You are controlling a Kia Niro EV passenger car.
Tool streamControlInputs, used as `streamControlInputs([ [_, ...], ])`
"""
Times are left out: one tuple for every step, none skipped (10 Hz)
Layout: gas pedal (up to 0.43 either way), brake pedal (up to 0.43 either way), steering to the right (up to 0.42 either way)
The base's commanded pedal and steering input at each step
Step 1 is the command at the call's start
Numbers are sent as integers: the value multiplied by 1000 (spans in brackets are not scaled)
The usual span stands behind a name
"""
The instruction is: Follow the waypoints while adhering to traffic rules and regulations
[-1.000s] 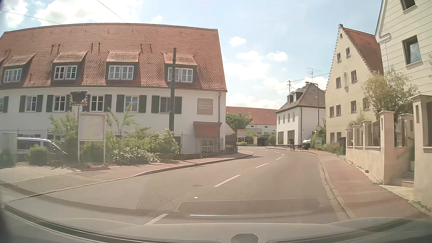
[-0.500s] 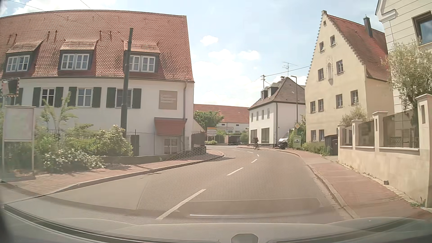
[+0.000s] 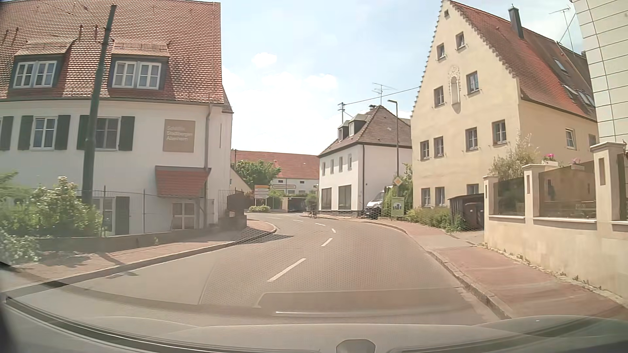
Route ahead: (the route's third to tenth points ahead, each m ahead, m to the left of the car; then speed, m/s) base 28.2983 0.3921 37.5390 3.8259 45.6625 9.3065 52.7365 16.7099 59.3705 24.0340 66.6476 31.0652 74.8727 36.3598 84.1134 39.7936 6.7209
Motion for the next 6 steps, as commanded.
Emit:
streamControlInputs([
  [150,0,116],
  [150,0,103],
  [150,0,88],
  [157,0,67],
  [157,0,52],
  [157,0,45],
])
